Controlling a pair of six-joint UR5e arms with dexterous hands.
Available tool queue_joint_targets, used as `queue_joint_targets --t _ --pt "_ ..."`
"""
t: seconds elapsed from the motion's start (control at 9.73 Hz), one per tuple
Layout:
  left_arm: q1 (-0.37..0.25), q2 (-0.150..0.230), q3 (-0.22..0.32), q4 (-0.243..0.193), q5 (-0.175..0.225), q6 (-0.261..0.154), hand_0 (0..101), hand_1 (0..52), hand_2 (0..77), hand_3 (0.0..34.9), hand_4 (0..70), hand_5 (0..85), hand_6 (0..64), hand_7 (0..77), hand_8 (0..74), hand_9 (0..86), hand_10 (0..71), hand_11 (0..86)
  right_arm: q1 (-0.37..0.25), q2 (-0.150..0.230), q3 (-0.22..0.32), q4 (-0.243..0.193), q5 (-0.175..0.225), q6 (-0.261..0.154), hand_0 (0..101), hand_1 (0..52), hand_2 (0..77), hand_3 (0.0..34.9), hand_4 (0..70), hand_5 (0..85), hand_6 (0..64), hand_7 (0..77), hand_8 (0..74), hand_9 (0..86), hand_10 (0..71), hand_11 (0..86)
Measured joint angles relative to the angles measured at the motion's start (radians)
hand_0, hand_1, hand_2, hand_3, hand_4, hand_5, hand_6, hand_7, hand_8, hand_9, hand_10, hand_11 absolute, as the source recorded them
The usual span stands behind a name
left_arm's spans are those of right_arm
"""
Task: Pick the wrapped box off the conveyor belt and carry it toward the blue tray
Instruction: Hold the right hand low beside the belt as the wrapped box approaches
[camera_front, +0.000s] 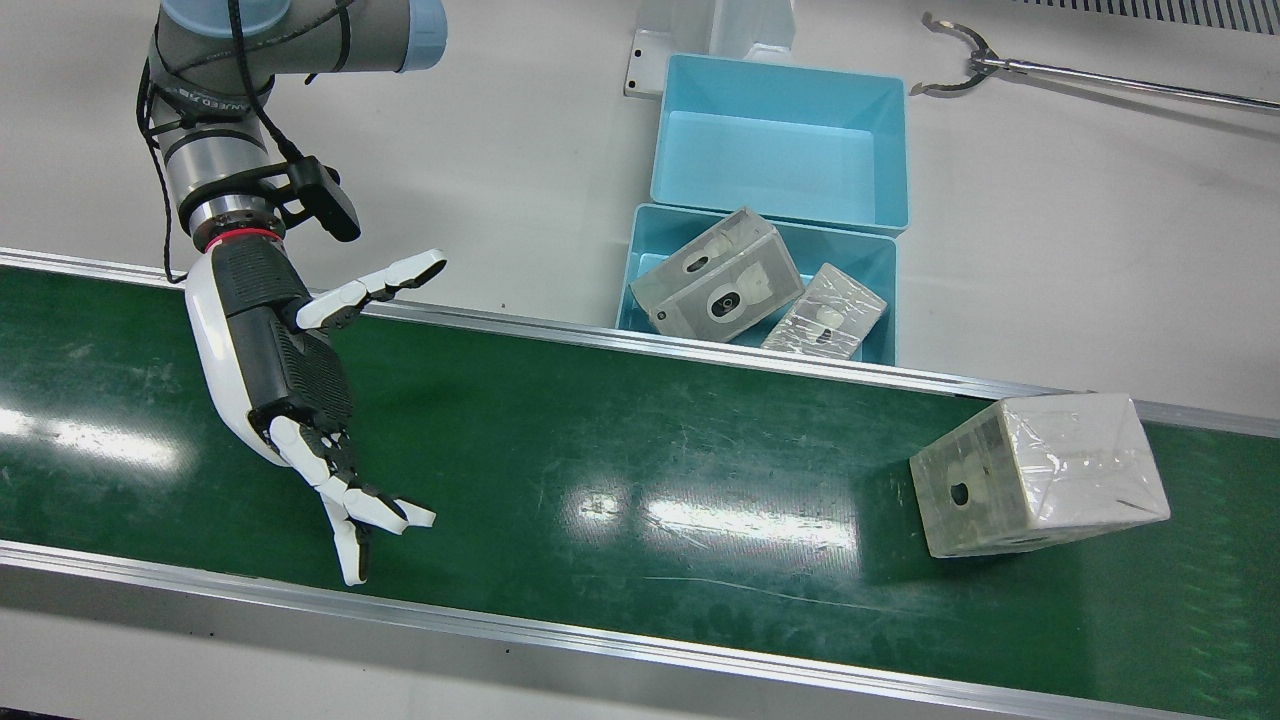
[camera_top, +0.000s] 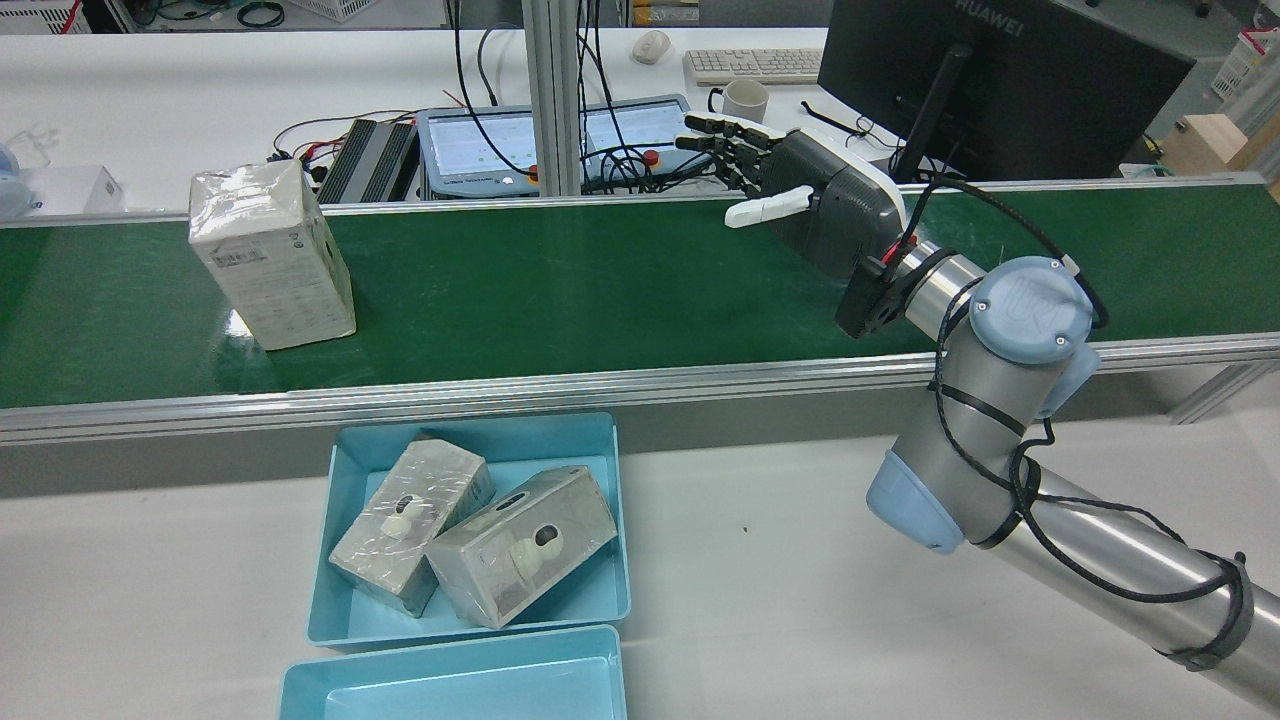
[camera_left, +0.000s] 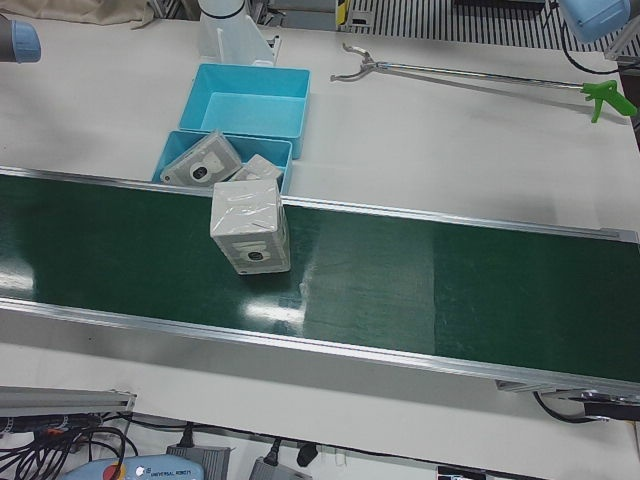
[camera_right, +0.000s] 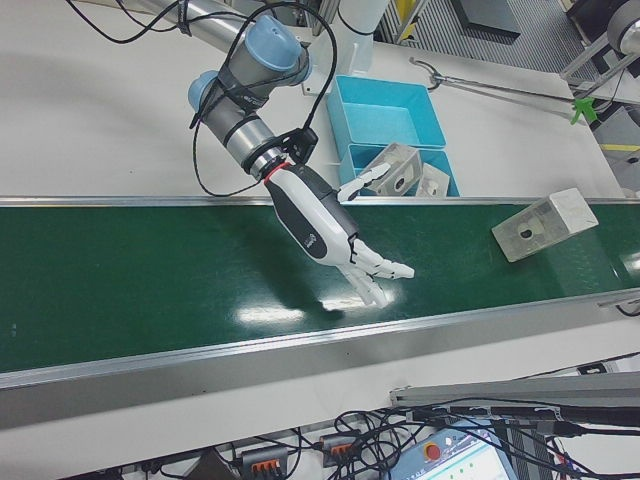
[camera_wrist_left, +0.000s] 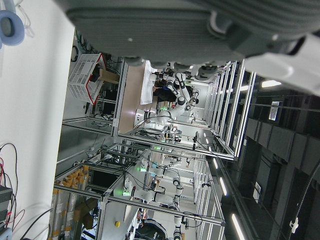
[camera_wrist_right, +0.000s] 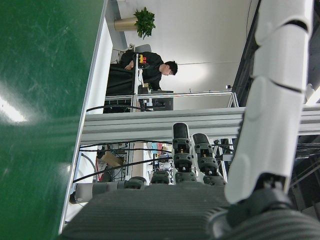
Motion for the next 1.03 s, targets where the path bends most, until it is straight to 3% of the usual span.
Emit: queue_joint_targets --t 1.03 --pt "0.0 0.0 0.0 0.0 0.0 0.0 0 0.0 1.1 0.0 0.0 1.1 0.5 0.5 0.5 0.5 0.5 0.5 -0.006 0.017 -0.04 -0.001 0.004 -0.009 46 9.8 4.4 0.1 12.0 13.1 7.6 20.2 1.1 3.3 0.5 1.1"
